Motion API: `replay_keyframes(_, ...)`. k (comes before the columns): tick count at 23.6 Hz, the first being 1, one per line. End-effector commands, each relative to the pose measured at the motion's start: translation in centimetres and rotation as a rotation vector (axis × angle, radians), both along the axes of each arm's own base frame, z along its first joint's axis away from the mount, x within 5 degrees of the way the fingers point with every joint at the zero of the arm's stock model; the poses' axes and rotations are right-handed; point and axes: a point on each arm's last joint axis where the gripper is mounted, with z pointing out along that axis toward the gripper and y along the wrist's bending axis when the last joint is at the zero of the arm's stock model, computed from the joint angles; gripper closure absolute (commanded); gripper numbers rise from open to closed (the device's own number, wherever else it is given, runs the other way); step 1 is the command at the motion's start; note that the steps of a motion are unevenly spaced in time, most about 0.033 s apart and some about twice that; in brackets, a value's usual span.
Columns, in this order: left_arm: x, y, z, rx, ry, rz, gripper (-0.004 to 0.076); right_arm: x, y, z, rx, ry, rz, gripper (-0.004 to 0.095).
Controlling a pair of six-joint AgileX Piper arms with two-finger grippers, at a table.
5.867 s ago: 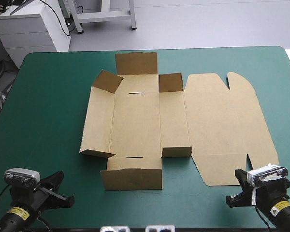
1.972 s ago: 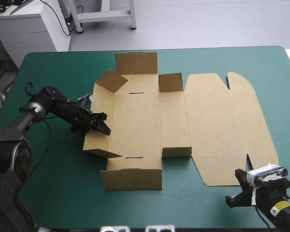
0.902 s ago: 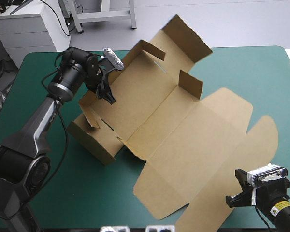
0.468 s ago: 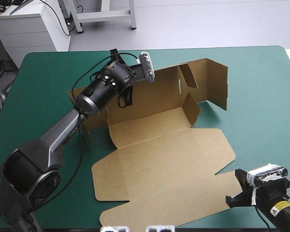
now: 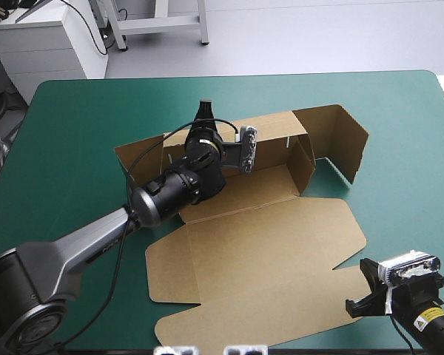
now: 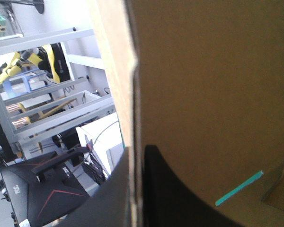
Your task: Fold the box
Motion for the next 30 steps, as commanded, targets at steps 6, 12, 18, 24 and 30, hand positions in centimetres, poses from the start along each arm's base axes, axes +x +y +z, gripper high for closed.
replay_keyframes(6,-3.1,2.5,1.0,-0.055,-0.211,-0.186,0.0732,0.4,0.0,1.2,0.023,-0.07,-0.013,0.0922)
replay_keyframes(12,-2.4,3.3,-0.7,-0.082,-0.17,-0.167,0.0732,0.4,0.0,1.2,0.023,-0.07,-0.013,0.0922)
replay_keyframes(18,-1.8,3.9,-0.1,0.009,-0.254,-0.149,0.0732,0.4,0.0,1.2,0.023,-0.07,-0.013,0.0922)
replay_keyframes(24,-1.8,4.0,0.0,-0.133,-0.246,-0.066,0.0732,0.4,0.0,1.2,0.023,-0.07,-0.013,0.0922)
replay_keyframes(30,-1.5,3.6,-0.7,-0.144,-0.225,-0.058,0.0732,0.4,0.0,1.4,-0.001,-0.1,-0.004,0.0922)
